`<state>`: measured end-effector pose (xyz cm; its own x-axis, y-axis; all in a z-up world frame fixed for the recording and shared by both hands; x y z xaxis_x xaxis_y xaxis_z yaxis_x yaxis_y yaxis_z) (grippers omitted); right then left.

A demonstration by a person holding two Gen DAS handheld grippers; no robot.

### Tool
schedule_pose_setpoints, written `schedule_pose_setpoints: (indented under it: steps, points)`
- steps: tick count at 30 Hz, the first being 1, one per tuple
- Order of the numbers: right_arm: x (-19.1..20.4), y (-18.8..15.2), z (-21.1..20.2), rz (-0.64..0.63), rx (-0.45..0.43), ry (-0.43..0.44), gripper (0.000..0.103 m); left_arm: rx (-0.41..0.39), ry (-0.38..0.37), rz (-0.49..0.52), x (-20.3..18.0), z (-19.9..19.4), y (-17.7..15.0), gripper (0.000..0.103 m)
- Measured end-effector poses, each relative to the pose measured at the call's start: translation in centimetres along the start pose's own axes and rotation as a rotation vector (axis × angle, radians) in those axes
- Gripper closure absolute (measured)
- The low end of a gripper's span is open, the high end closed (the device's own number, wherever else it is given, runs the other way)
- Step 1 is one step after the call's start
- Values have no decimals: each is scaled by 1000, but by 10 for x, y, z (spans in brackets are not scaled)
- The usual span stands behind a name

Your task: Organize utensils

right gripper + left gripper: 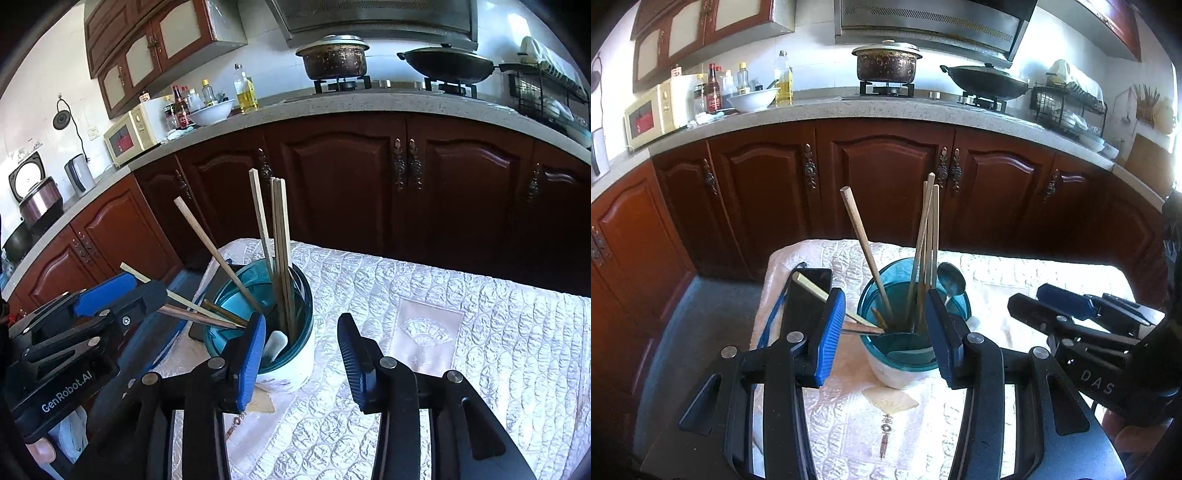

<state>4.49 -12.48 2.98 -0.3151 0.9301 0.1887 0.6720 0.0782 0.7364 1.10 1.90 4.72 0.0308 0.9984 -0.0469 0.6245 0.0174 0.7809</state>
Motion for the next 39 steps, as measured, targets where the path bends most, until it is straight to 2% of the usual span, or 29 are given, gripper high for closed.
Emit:
schedule_pose_setpoints:
  steps: [19,39]
  points:
    - [13,5,-10,-52,-37,-21,61,-48,47,-16,6,-12,-2,59]
    - [14,3,-8,-57,-27,-27,61,-48,48,-22,5,-11,-4,59]
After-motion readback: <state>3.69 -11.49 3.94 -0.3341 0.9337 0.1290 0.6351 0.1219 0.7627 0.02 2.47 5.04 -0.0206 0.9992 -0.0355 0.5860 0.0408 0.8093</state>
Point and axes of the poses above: each gripper's, at about its wrist camera, not at the fingertips, and z roughly the way its jaws point, x to its left, y to its top, the point moved 3 cm from there along z, roughly the way its jaws point, and after that the axes turned 1 degree about x, right-handed, at the moved point
